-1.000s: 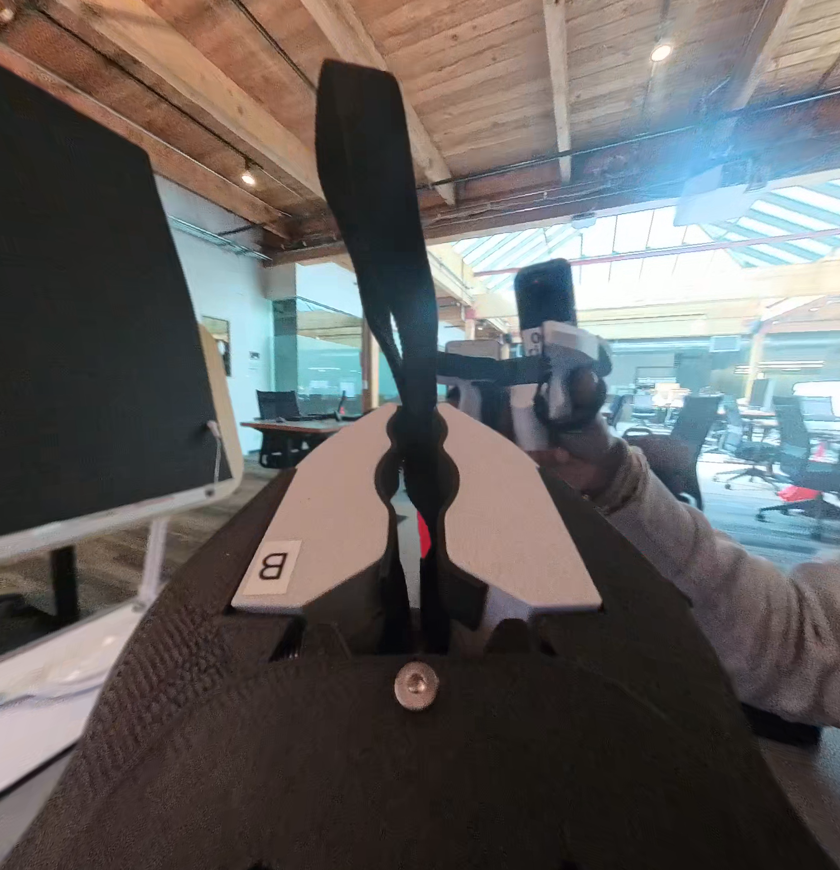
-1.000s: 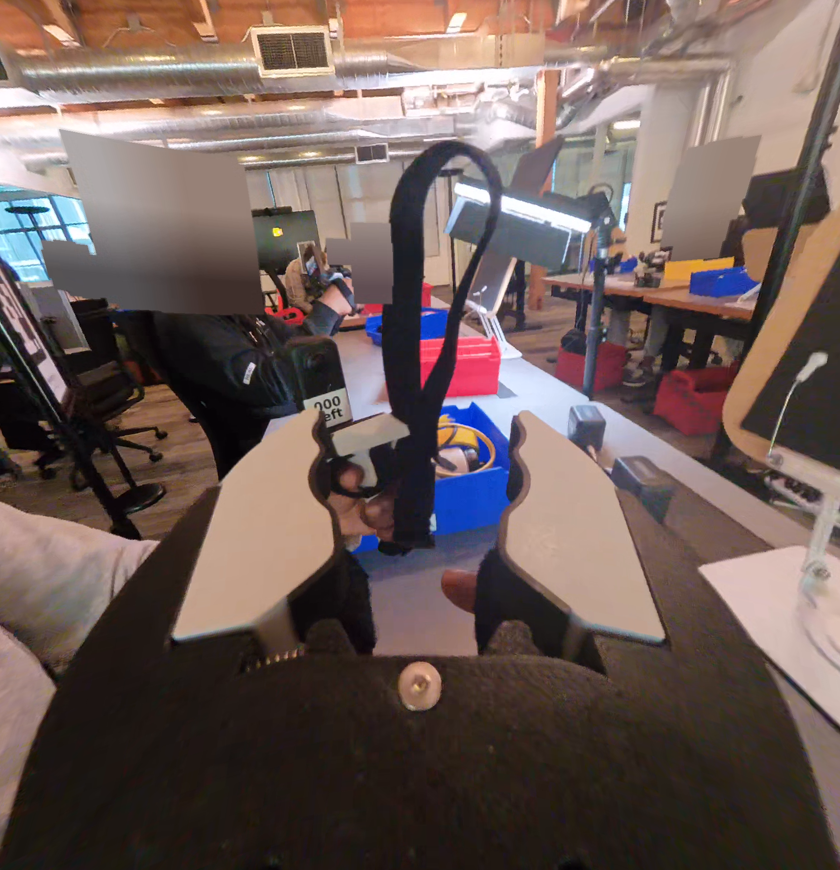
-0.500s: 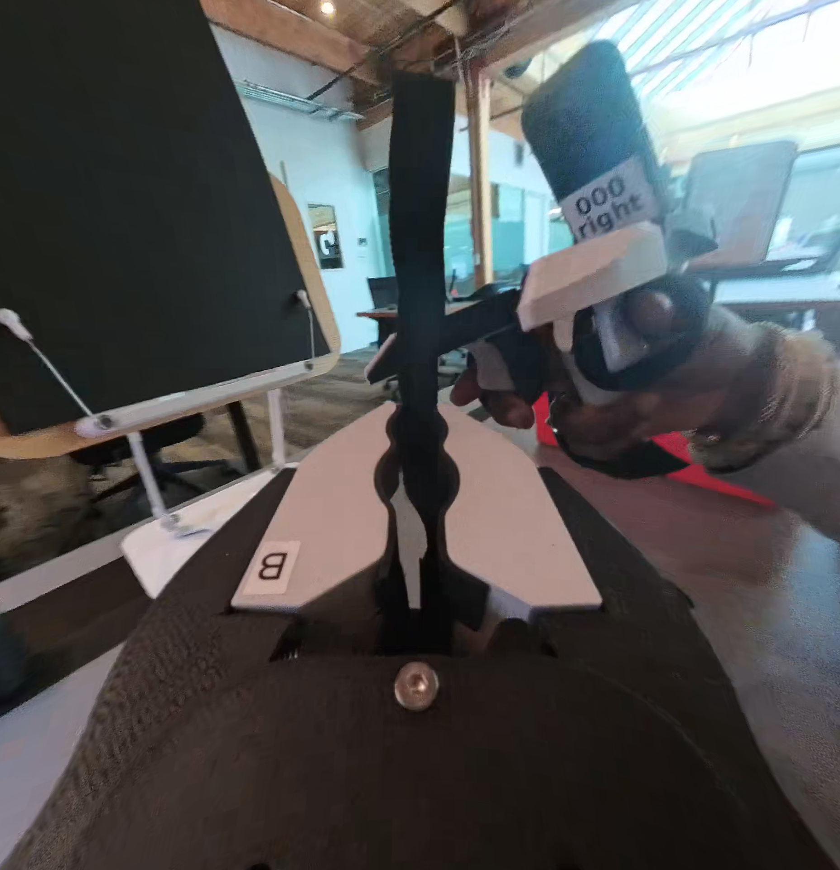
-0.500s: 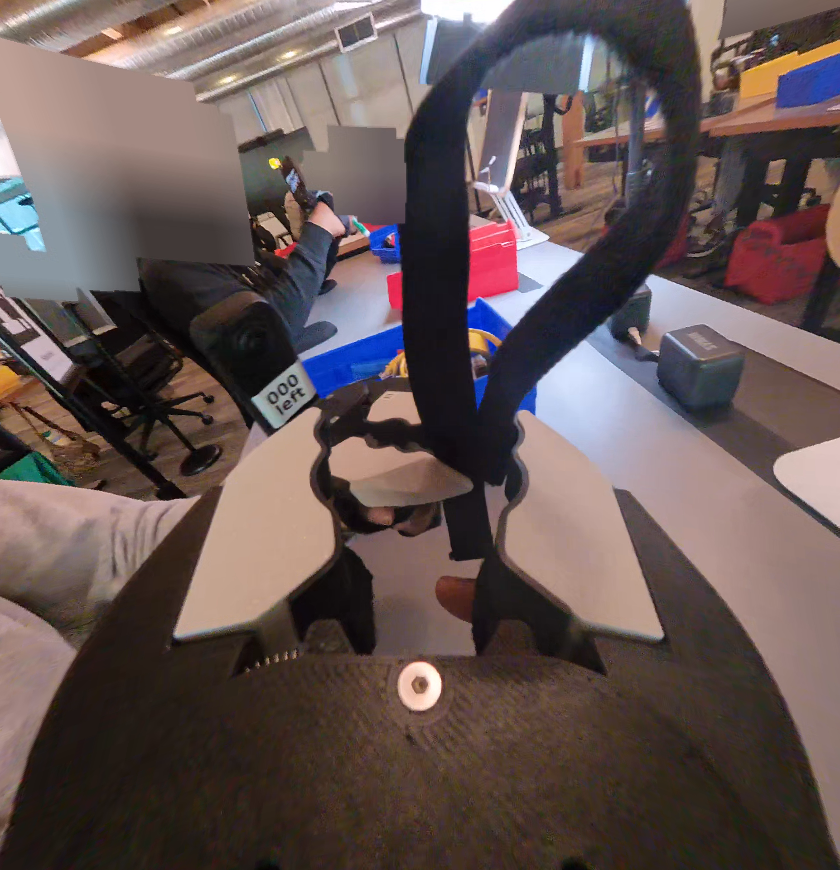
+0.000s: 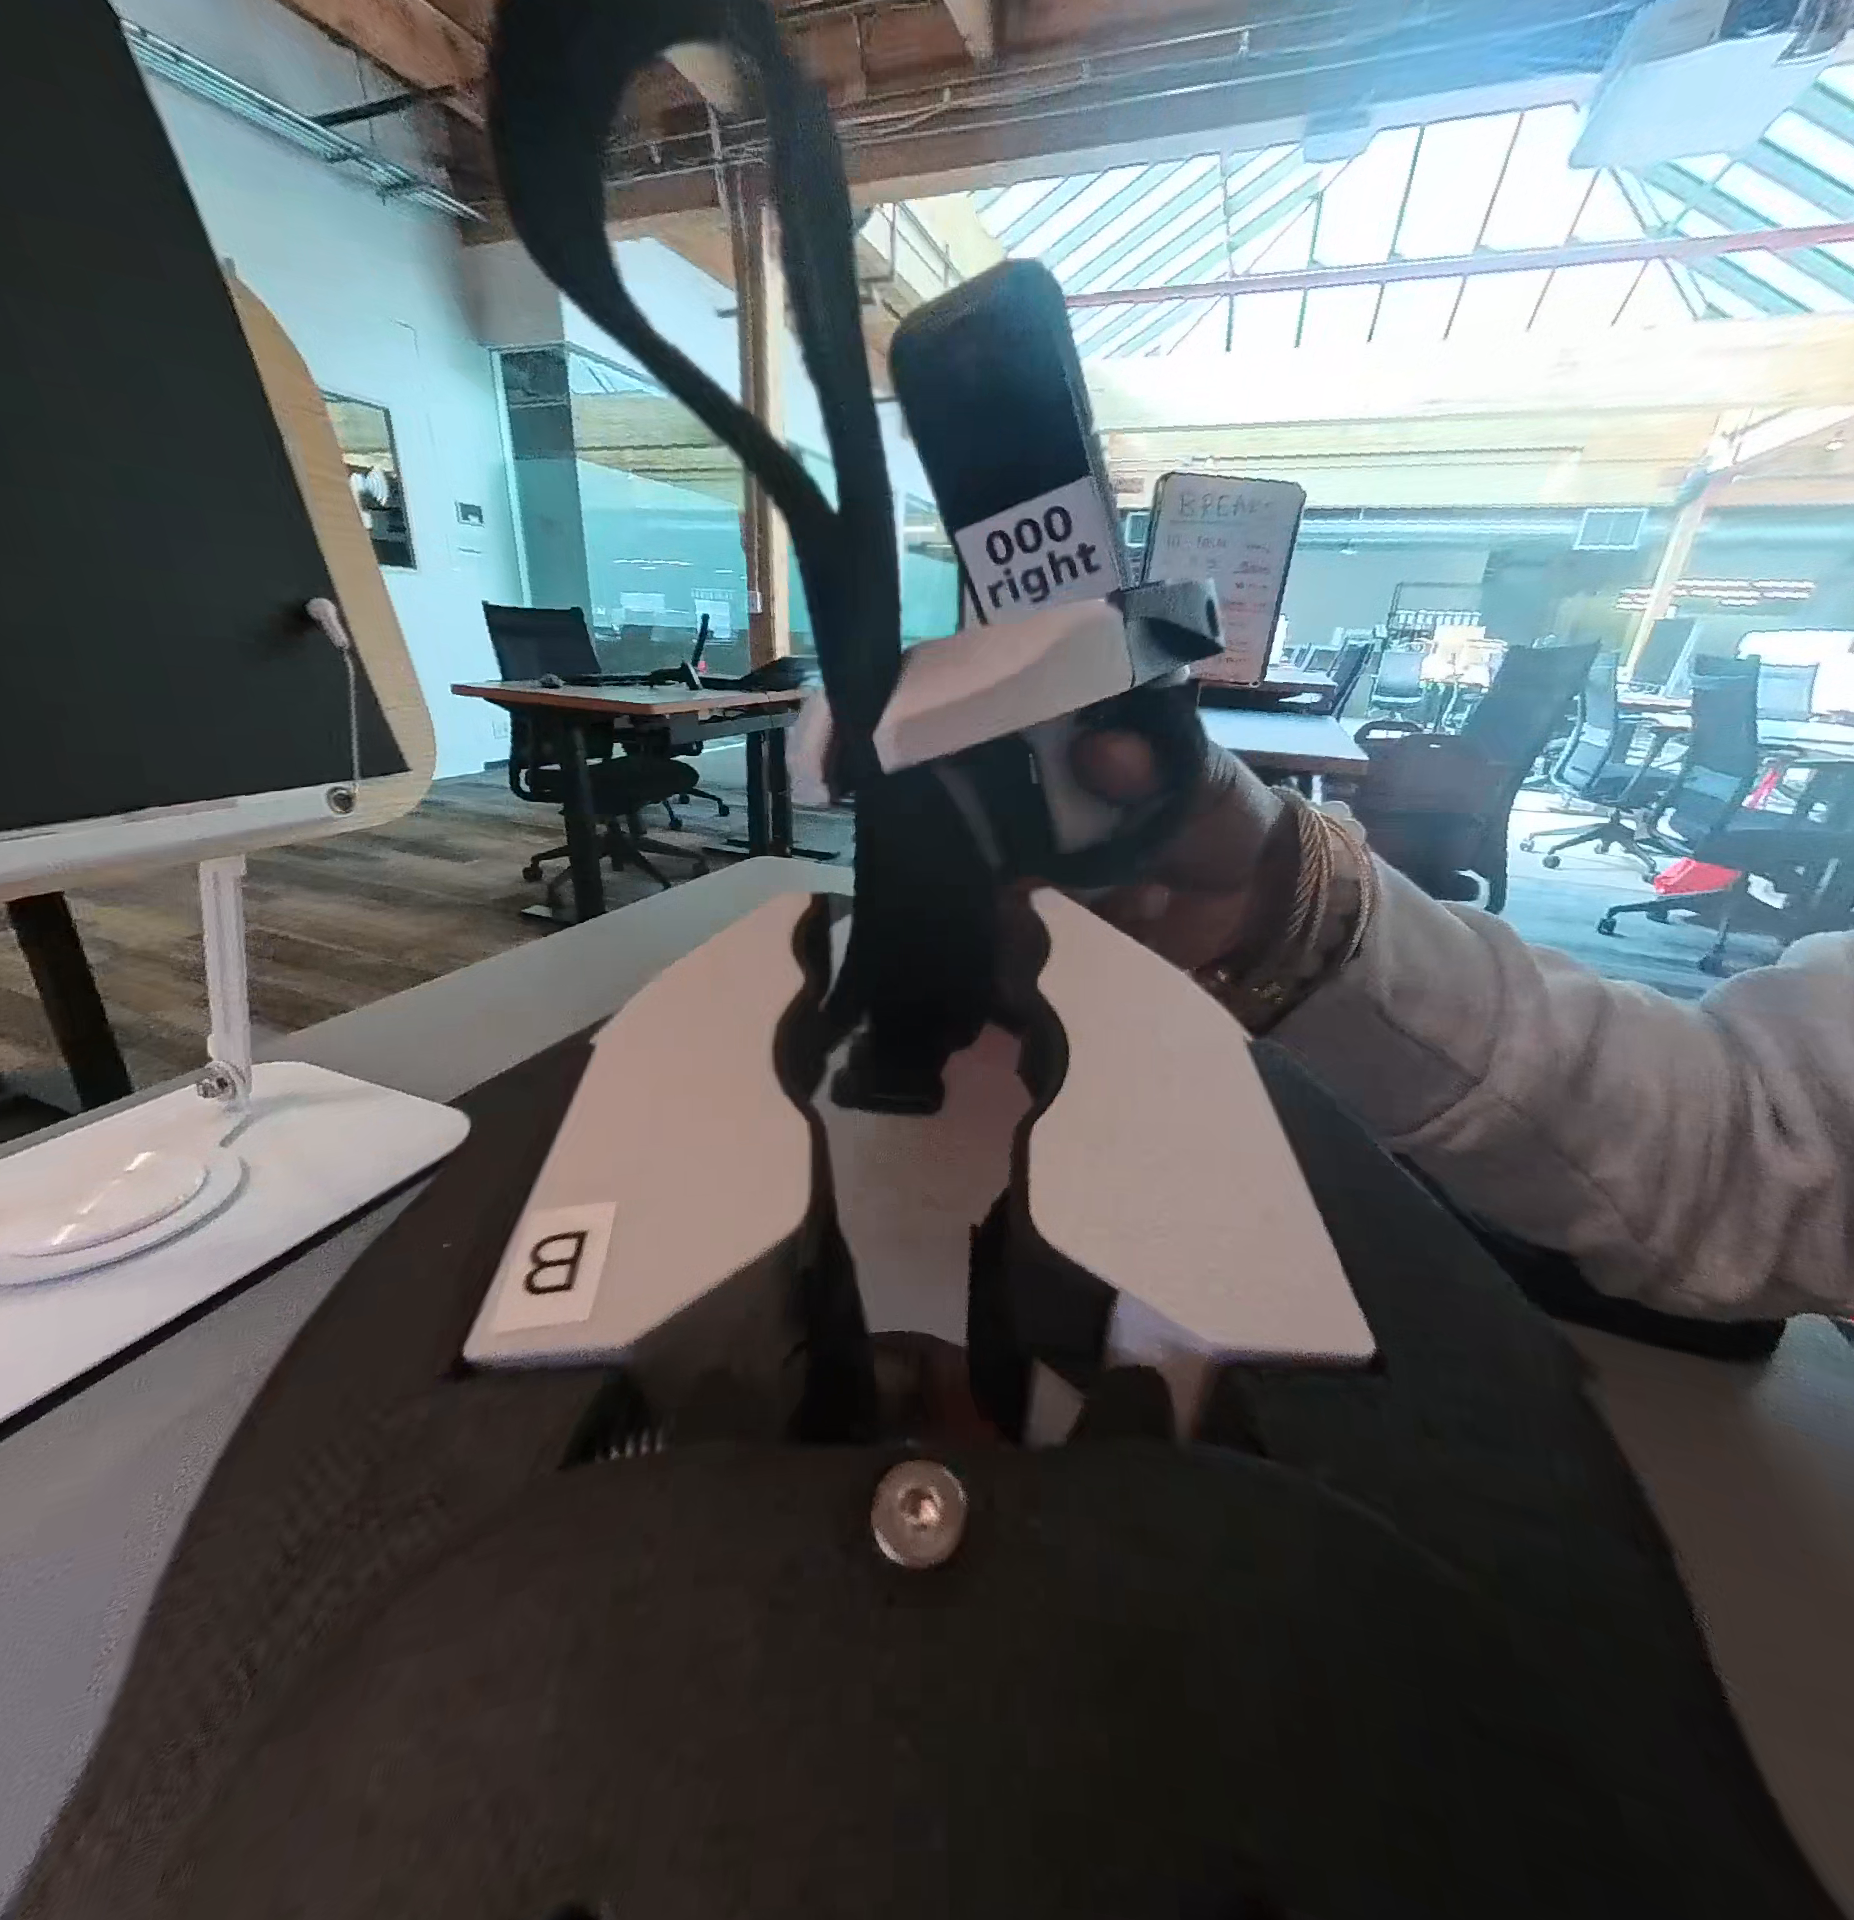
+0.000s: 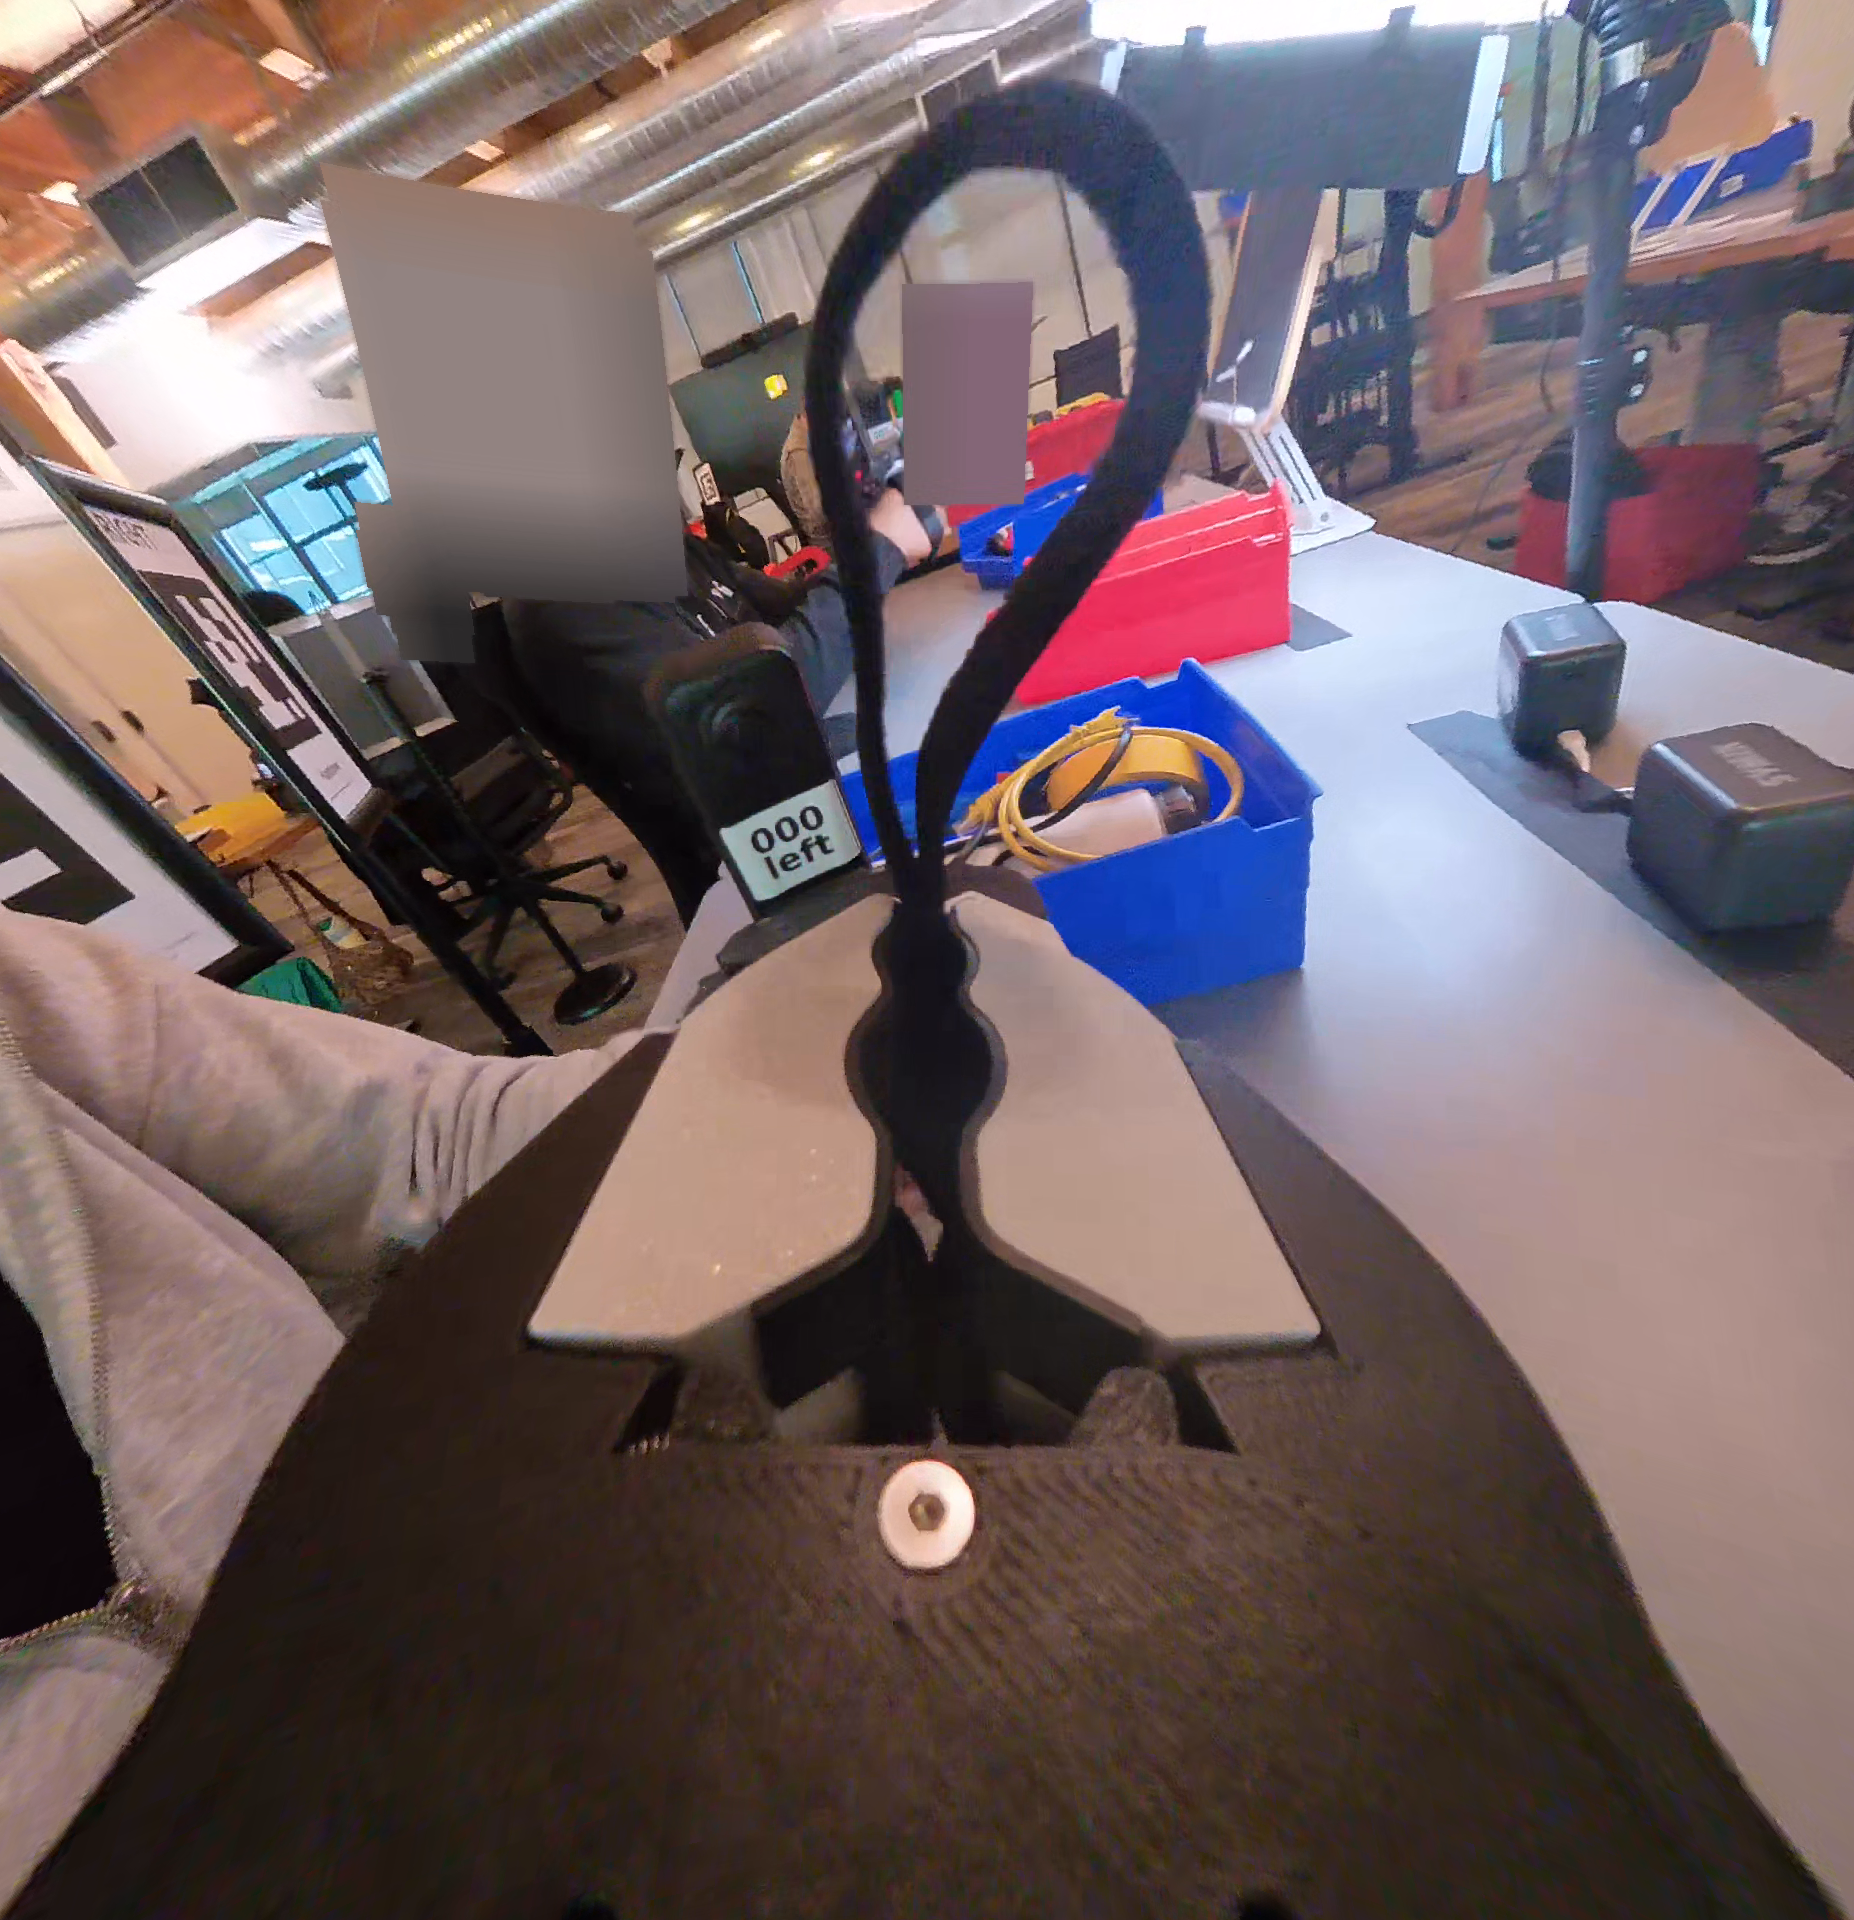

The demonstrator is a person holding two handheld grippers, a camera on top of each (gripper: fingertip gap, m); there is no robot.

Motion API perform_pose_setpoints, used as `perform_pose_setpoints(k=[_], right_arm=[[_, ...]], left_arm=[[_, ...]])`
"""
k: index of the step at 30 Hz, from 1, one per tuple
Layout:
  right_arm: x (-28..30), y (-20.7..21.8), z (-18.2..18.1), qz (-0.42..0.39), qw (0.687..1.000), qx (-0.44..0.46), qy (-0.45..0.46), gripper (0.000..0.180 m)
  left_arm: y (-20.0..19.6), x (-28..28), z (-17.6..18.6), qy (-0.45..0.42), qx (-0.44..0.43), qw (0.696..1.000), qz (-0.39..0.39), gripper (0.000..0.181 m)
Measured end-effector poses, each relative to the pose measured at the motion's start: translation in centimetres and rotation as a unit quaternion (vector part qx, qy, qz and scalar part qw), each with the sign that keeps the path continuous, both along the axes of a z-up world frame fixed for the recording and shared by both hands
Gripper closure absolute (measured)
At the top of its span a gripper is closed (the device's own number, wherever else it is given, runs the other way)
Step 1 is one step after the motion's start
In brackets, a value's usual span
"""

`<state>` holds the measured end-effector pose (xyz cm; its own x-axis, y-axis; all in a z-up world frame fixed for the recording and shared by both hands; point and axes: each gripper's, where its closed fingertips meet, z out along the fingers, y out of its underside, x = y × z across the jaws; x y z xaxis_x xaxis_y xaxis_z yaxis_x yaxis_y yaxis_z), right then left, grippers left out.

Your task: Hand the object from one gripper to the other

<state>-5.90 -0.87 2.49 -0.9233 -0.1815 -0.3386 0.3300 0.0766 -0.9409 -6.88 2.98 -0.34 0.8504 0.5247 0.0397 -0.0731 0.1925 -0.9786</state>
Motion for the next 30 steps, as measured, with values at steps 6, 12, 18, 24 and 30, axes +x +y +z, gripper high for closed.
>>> perform_pose_setpoints(k=[6, 12, 18, 24, 30], right_arm=[[0.6, 0.0, -0.1, 0.013, 1.000, 0.005, 0.027, 0.173], [1.2, 0.0, -1.2, 0.037, 0.997, 0.026, 0.061, 0.174], [3.2, -0.9, -3.6, 0.104, 0.990, 0.068, 0.071, 0.173], [1.9, -0.3, -3.0, 0.081, 0.993, 0.062, 0.057, 0.131], [1.5, -0.4, -0.8, 0.058, 0.998, 0.011, 0.038, 0.133]], left_arm=[[0.4, 0.2, 0.1, 0.004, -0.003, 1.000, -0.007, 0.171], [-1.5, 2.0, 1.2, -0.018, 0.011, 0.997, -0.080, 0.130], [-2.3, 2.2, 2.3, -0.024, 0.061, 0.993, -0.099, 0.173], [-2.6, 1.8, 2.0, -0.019, 0.046, 0.995, -0.081, 0.175], [-0.5, 1.9, -0.6, -0.033, -0.032, 0.995, -0.093, 0.175]])
